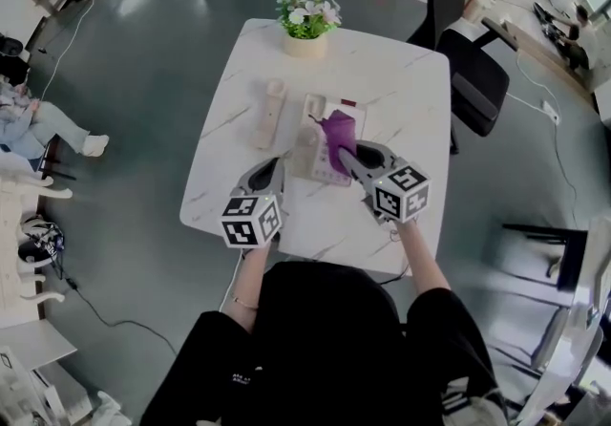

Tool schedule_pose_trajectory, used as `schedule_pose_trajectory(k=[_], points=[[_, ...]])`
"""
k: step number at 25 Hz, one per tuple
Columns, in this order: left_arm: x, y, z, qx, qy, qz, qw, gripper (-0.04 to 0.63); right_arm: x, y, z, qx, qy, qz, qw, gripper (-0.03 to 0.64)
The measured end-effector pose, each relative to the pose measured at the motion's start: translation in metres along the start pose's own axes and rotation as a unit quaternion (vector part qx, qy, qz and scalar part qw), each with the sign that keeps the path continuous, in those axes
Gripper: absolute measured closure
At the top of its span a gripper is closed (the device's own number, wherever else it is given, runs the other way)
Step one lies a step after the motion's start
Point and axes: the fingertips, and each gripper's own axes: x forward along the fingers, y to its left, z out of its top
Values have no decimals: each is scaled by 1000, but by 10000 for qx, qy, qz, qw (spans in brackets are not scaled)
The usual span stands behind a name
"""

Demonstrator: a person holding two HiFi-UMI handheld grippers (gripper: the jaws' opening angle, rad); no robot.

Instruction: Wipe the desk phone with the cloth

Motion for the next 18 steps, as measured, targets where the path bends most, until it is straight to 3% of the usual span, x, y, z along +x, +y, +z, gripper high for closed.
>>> schedule_pose_trajectory(k=[18], points=[[39,-2,12,-18,73,-246,9997,598,36,-64,55,-418,-412,-1139,9918,580]])
